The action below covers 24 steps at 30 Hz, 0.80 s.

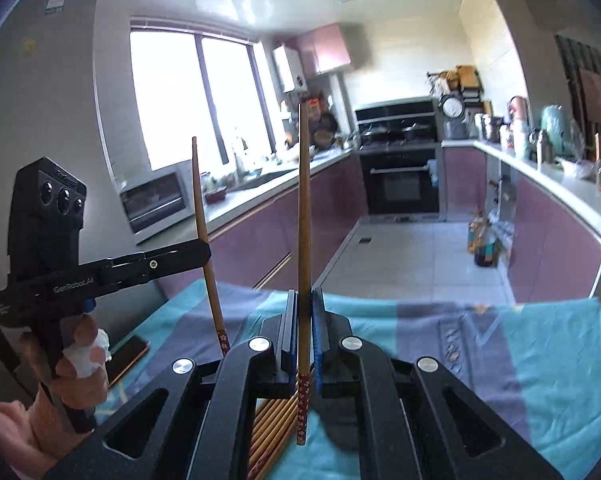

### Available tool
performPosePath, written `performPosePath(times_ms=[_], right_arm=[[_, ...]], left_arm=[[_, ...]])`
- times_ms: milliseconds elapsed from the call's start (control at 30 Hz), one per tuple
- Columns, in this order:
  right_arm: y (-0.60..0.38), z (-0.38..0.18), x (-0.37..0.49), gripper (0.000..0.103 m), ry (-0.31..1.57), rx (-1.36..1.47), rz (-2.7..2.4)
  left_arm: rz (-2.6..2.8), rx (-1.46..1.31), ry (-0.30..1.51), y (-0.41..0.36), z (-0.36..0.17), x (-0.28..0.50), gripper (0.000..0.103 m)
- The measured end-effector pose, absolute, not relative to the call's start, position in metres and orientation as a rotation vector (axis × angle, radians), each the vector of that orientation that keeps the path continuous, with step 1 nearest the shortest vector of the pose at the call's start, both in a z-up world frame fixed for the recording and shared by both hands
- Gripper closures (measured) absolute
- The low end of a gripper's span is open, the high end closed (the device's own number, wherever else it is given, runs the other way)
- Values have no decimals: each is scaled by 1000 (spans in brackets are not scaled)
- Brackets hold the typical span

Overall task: Organize utensils
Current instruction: 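Grasp the chopstick with the right gripper and lift it upright, then lower the chopstick into the black mesh cup and open the right gripper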

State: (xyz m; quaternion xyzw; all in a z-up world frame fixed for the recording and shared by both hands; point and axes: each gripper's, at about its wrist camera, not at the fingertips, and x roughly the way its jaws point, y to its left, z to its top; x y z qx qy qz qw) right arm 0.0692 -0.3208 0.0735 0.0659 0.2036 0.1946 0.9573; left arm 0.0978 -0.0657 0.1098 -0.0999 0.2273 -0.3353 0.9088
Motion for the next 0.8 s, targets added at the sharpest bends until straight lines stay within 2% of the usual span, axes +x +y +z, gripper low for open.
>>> performPosePath(times_ms=[233, 567, 767, 800], right_arm=[[-326, 59, 95, 97, 414, 114, 335], [-324, 12, 127, 97, 629, 84, 334], [-319, 0, 133, 96, 675, 89, 318], [-320, -1, 134, 95, 674, 93, 311]], left_arm=[[-672, -188, 445, -112, 115, 109, 96], [-647, -34, 595, -167, 51, 119, 95], [-638, 1, 662, -173, 17, 133, 95], [-631, 8, 661, -172, 13, 135, 91]])
